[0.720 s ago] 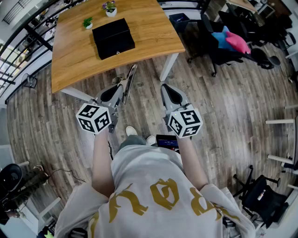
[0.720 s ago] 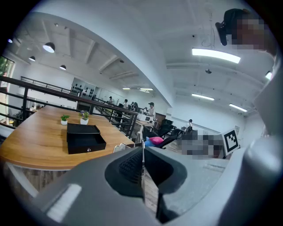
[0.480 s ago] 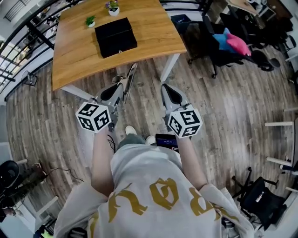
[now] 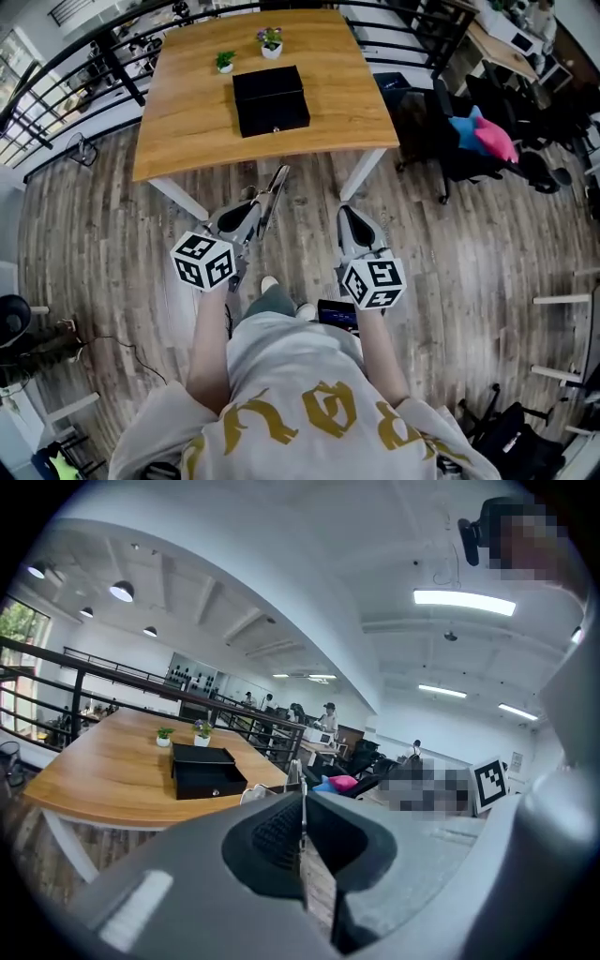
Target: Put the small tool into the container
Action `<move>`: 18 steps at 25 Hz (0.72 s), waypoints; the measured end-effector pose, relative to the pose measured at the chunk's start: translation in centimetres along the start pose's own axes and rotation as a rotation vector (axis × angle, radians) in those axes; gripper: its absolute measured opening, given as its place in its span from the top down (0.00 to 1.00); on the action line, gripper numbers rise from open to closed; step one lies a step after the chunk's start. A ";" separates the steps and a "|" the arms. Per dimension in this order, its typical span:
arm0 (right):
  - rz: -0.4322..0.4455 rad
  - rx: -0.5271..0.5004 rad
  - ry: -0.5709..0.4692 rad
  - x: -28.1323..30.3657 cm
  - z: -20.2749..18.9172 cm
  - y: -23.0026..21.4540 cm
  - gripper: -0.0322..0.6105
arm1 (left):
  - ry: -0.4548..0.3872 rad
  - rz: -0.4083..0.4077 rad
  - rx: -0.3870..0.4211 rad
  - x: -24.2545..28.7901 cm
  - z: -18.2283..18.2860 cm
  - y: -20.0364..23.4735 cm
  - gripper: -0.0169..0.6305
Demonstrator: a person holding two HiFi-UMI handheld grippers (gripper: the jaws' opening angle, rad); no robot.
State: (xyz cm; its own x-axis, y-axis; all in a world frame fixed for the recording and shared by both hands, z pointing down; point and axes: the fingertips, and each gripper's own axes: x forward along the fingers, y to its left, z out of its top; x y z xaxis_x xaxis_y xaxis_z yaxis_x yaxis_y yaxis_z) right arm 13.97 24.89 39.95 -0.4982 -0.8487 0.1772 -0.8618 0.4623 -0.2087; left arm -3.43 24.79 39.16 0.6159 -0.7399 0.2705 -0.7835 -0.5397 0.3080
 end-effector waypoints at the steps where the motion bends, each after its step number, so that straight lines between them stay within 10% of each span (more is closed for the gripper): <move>1: 0.006 -0.002 0.007 0.2 -0.2 0.3 0.91 | -0.001 0.012 -0.006 -0.3 -0.1 0.4 0.96; 18: -0.045 -0.001 0.086 15.5 0.3 -5.3 0.91 | 0.022 -0.003 -0.048 10.6 4.2 13.4 0.96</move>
State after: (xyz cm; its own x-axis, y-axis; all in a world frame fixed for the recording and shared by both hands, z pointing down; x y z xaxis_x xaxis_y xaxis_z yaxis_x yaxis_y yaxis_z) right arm 10.83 9.23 43.55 -0.4651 -0.8435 0.2685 -0.8837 0.4244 -0.1975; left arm -7.76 8.05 42.35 0.6205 -0.7288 0.2895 -0.7770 -0.5215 0.3526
